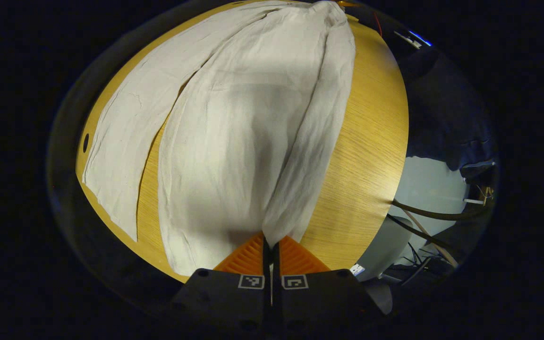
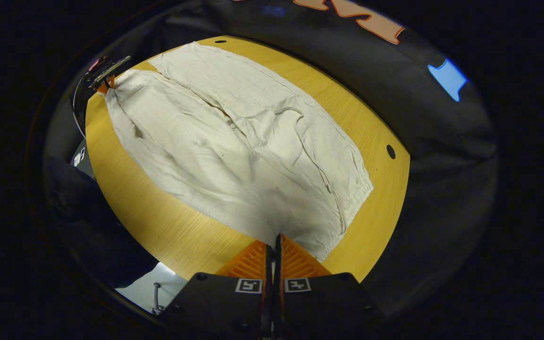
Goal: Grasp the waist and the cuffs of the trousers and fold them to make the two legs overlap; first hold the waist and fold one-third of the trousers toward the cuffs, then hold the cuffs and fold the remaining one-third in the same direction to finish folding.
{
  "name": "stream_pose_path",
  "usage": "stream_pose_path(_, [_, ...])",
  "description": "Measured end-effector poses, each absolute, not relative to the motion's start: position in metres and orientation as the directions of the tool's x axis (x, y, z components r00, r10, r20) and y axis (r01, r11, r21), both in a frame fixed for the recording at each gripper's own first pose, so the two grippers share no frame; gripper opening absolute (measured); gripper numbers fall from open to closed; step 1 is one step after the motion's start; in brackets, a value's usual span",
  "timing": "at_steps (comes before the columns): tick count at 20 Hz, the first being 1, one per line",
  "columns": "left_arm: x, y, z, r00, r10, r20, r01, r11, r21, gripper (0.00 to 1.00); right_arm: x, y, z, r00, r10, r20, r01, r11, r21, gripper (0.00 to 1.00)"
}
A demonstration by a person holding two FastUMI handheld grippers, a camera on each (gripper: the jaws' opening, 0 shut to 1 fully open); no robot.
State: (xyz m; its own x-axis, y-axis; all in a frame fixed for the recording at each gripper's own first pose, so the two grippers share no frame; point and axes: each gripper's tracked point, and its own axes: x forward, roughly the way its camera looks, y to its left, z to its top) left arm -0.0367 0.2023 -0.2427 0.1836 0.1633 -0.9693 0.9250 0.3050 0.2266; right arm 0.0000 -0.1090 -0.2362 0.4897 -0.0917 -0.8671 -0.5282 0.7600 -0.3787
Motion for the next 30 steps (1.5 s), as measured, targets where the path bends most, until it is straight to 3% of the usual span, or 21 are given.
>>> stream_pose_path(5, [-0.017,0.201,-0.208,0.244,0.143,-0.959,0.901,0.333,0.279,0.0,0.005,-0.11,-0.231,0.518,-0.09,-0.851,-0.504,0.772,-0.388,0.03])
stream_pose_path(9, [0.03,0.2,-0.162,0.374,0.142,-0.917,0.854,0.334,0.4,0.0,0.022,-0.111,-0.215,0.583,-0.103,-0.806,-0.437,0.796,-0.418,0.03])
stream_pose_path(16, [0.138,0.193,-0.096,0.643,0.172,-0.746,0.643,0.408,0.648,0.0,0.09,-0.108,-0.18,0.728,-0.154,-0.668,-0.217,0.873,-0.438,0.03])
stream_pose_path(22, [0.248,0.178,-0.111,0.774,0.207,-0.598,0.416,0.546,0.727,0.0,0.16,-0.111,-0.199,0.765,-0.153,-0.625,-0.112,0.925,-0.364,0.03])
stream_pose_path(30, [0.316,0.17,-0.183,0.803,0.24,-0.545,0.261,0.681,0.684,0.0,0.219,-0.119,-0.276,0.711,-0.086,-0.698,-0.083,0.975,-0.206,0.06])
